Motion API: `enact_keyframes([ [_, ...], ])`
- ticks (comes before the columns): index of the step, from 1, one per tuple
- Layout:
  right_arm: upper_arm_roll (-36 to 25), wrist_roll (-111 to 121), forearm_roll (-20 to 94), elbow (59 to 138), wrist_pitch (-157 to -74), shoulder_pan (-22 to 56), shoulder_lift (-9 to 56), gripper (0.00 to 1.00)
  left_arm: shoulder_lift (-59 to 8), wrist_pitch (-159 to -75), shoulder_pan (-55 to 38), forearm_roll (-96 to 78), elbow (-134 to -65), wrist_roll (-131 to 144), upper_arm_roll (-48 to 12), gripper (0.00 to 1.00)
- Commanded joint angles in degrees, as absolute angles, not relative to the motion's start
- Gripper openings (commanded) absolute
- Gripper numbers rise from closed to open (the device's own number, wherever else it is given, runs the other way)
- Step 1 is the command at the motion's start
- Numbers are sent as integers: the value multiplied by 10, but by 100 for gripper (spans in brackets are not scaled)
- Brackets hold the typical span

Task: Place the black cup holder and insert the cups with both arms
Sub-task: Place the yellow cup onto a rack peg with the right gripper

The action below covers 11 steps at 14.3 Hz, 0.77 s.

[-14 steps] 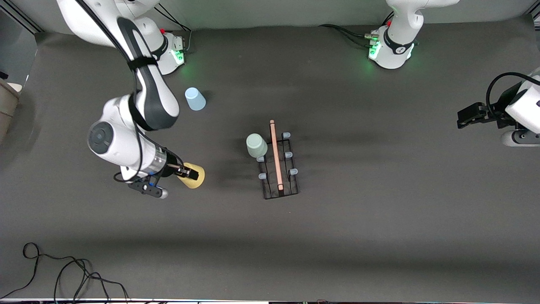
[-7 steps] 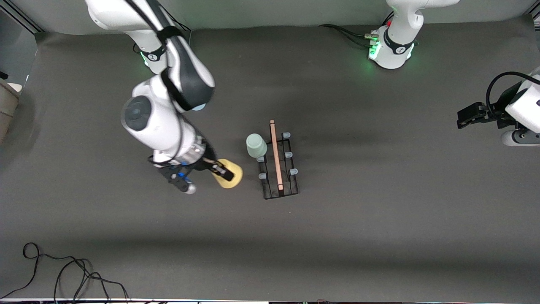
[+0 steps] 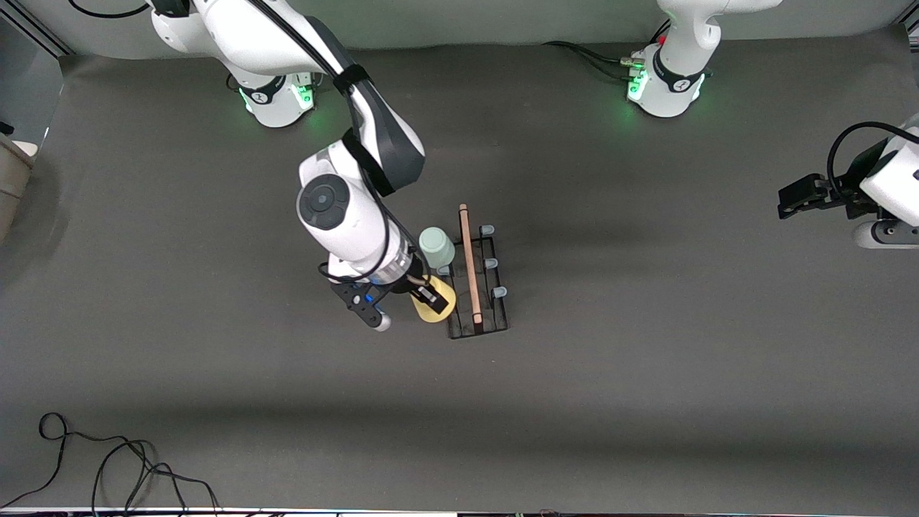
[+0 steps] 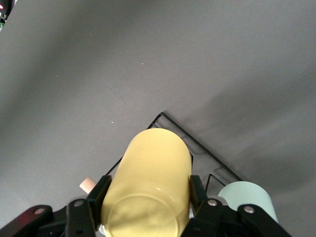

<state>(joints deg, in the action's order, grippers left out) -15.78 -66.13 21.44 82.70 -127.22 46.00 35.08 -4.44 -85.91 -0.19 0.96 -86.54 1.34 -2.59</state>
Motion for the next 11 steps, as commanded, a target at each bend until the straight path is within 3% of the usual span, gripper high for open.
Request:
enact_keyframes([
  [1,-165,-683,216,804,-1293,473,379,0,-36,-861,-4,12,-868,11,-25,100],
  [3,-165,-683,216,805,-1300,479,395,0,-35,-861,-4,11,-868,11,-25,100],
  [4,-165,-683,215,805,-1302,480,402,29,-36,-861,-4,11,-868,11,-25,100],
  [5,-165,-683,211,805,-1308,481,406,77,-36,-861,-4,11,-868,11,-25,100],
  [6,-165,-680,188,805,-1308,480,408,97,-36,-861,-4,11,-868,11,-25,100],
  [8,-165,-673,136,803,-1283,479,398,100,-35,-861,-4,11,-868,11,-25,100],
  [11,-171,-624,130,760,-1155,456,367,100,-35,-861,-4,11,-868,10,-25,100],
])
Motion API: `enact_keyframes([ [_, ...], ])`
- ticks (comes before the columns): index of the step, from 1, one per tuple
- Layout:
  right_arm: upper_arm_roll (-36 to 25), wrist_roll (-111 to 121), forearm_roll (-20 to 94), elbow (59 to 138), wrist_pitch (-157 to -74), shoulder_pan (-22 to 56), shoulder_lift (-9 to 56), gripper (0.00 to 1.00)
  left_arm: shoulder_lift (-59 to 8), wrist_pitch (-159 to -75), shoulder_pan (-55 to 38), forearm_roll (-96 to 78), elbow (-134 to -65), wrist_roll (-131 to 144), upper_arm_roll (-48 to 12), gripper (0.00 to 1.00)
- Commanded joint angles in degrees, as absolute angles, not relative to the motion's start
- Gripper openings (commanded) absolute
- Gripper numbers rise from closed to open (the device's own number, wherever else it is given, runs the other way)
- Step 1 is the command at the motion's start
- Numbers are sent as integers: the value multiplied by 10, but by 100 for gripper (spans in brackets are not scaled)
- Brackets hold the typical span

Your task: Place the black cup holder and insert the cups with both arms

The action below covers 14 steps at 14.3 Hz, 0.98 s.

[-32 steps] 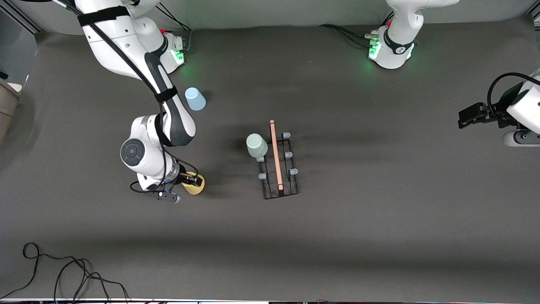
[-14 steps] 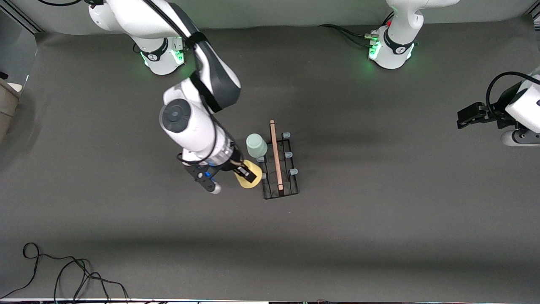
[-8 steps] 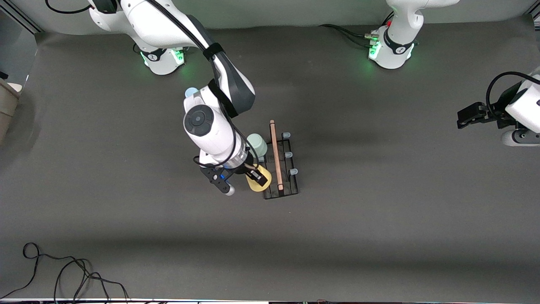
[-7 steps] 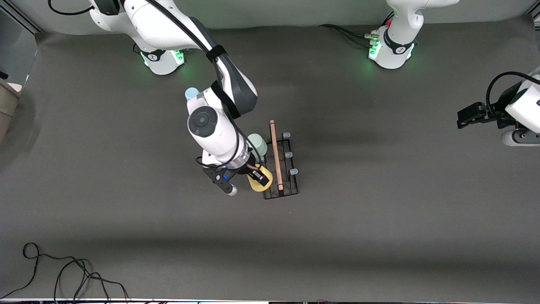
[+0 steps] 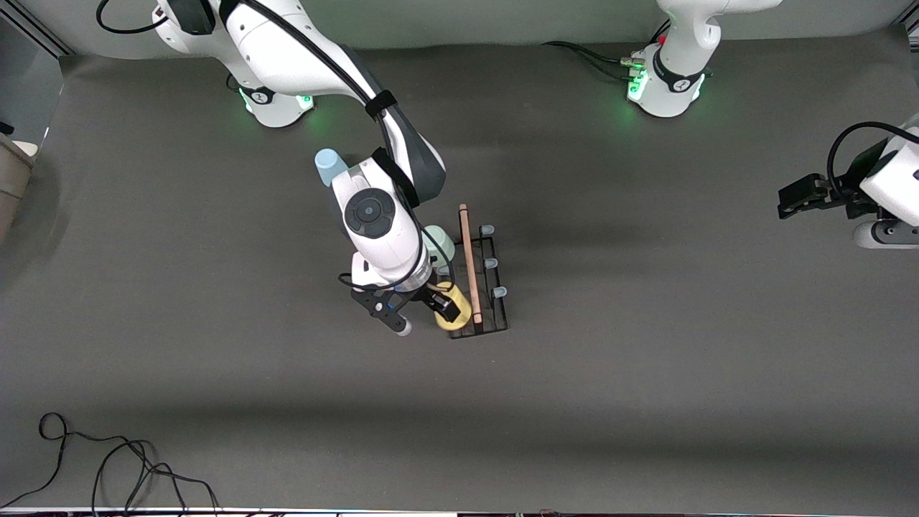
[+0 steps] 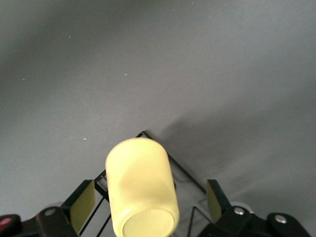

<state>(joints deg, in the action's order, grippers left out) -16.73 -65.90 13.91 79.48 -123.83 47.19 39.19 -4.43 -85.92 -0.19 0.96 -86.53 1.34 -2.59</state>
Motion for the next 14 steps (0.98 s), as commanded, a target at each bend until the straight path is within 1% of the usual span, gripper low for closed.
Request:
enact_keyframes([
  [1,-171,-606,130,746,-1114,442,352,100,-35,-861,-4,11,-868,11,-25,100],
  [3,-171,-551,129,744,-1048,410,311,100,-36,-861,-4,9,-868,11,-25,100],
  [5,-175,-462,129,743,-965,375,269,100,-36,-861,-3,9,-868,10,-25,100],
  [8,-196,-333,128,744,-856,319,207,100,-35,-860,-3,9,-868,11,-25,100],
  [9,-208,-290,127,744,-822,304,193,100,-35,-860,-3,9,-868,10,-25,100],
  [12,-290,-156,99,746,-741,300,163,100,-35,-860,-3,9,-867,11,-25,100],
  [14,-328,-91,66,747,-722,300,150,100,-35,-860,-3,9,-868,10,-25,100],
])
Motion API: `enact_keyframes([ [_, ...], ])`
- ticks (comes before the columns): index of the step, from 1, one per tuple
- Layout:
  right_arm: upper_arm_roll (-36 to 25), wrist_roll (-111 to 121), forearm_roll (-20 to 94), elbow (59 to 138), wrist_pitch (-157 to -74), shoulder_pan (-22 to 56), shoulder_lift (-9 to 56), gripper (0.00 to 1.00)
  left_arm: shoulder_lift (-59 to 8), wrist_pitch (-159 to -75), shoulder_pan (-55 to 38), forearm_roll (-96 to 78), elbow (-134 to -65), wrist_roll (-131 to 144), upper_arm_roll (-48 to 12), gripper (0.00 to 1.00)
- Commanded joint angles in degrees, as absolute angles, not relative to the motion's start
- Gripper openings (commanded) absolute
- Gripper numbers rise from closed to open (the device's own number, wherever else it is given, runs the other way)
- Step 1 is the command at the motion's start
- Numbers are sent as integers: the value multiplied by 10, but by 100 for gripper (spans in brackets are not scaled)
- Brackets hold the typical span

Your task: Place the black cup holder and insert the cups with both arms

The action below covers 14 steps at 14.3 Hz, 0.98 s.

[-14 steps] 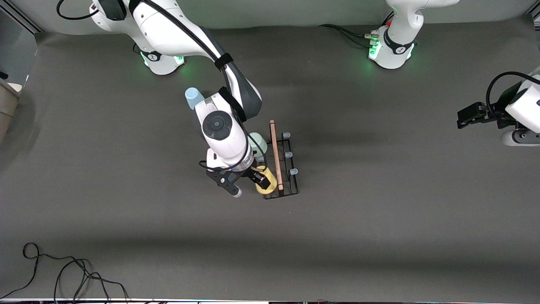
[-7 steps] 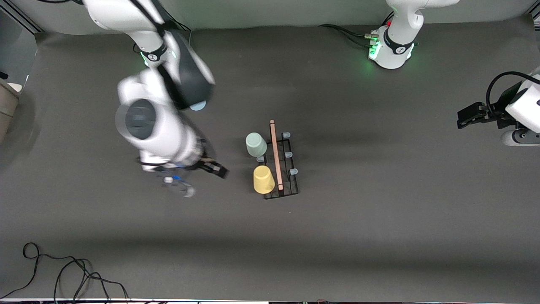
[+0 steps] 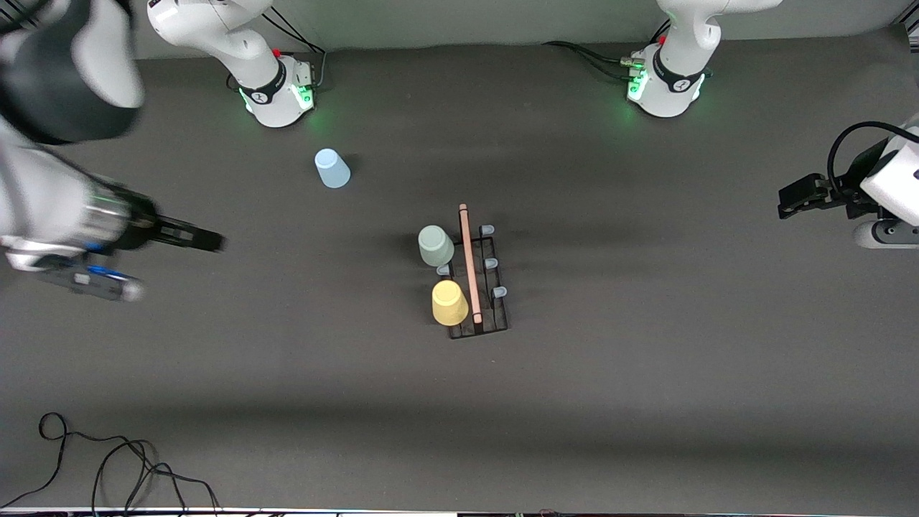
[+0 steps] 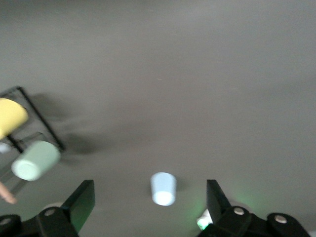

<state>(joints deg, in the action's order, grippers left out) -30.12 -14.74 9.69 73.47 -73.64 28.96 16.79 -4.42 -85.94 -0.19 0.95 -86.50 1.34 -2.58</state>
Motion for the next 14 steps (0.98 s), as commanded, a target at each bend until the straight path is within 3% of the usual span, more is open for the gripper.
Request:
enact_keyframes([
  [1,-340,-66,54,749,-718,300,145,100,-35,-860,-3,9,-868,11,-25,100],
  [5,-369,-31,35,764,-728,299,131,100,-35,-860,-3,9,-868,11,-25,100],
  [14,-372,-30,35,854,-907,332,91,100,-35,-860,-3,8,-867,10,-25,100],
])
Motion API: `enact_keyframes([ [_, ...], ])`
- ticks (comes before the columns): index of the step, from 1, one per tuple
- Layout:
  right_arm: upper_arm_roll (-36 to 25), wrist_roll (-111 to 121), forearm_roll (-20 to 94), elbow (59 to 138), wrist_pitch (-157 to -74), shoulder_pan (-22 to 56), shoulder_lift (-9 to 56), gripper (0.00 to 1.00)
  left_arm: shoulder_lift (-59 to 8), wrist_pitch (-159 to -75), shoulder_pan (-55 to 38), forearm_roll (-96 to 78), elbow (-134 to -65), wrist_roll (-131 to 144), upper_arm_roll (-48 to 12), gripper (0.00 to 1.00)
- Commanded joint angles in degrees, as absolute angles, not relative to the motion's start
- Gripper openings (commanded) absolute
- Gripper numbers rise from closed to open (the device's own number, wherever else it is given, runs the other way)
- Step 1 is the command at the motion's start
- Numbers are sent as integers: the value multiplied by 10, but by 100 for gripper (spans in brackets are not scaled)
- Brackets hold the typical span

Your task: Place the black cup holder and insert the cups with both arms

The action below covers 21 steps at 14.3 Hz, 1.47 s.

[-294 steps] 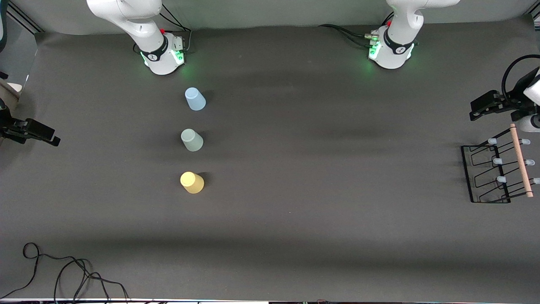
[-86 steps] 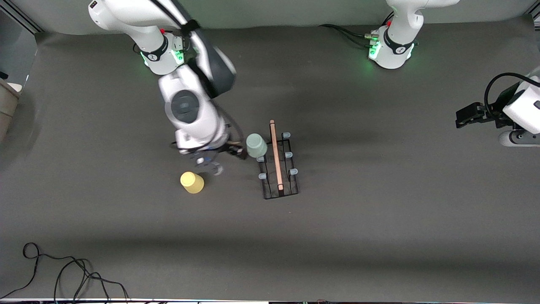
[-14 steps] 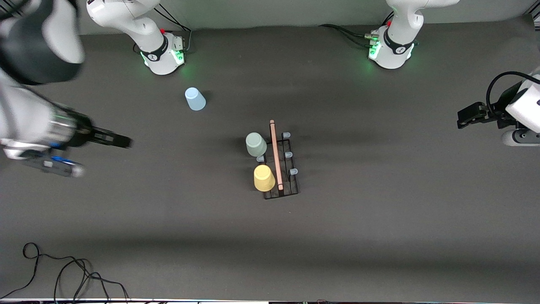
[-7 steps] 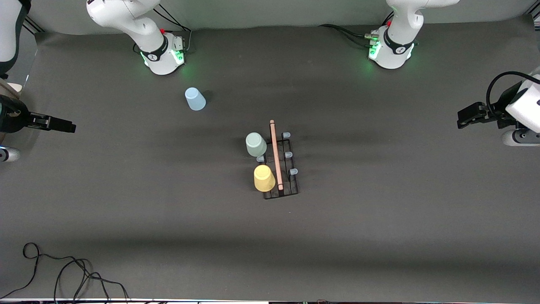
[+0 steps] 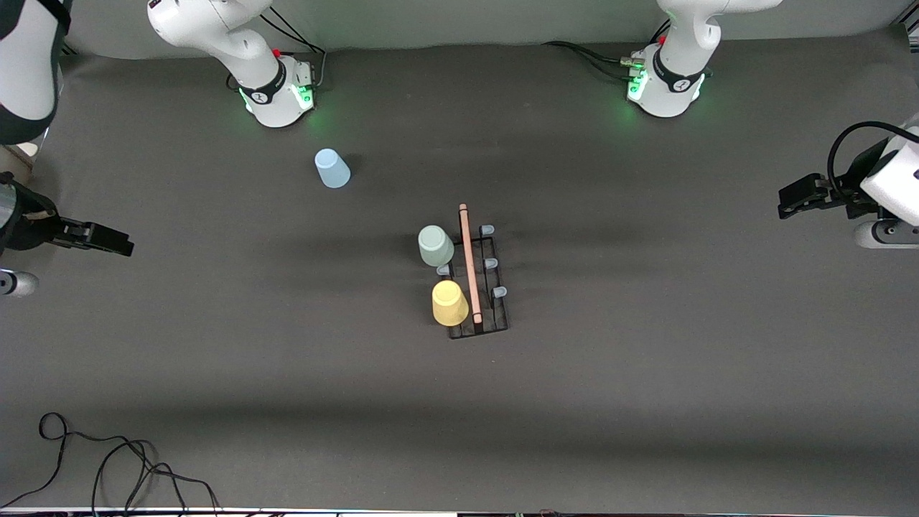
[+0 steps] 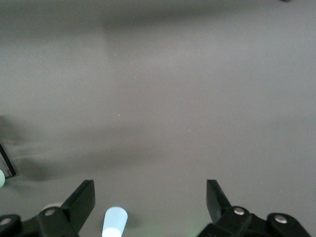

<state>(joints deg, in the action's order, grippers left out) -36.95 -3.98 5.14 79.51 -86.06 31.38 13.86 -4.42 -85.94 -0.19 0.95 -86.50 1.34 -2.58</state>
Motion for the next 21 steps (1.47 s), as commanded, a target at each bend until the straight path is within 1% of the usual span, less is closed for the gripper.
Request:
enact_keyframes([
  [1,-372,-30,35,873,-920,332,76,100,-35,-860,-2,8,-867,10,-25,100],
  [6,-373,-29,34,882,-923,330,69,100,-35,-860,-2,8,-867,11,-25,100],
  [8,-365,-29,34,882,-923,324,69,100,-35,-860,-2,8,-867,10,-25,100],
  [10,-346,-29,33,882,-923,299,69,100,-35,-860,-2,8,-868,10,-25,100],
  [13,-283,-28,33,882,-922,232,62,100,-35,-860,-2,8,-867,10,-25,100],
  [17,-169,-27,16,886,-921,126,51,100,-35,-860,-1,8,-867,10,-25,100],
  [19,-133,-27,14,888,-920,89,47,100,-33,-861,-1,8,-867,10,-25,100],
  [21,-79,-27,14,888,-918,35,43,100,-33,-861,-1,8,-867,10,-25,100],
])
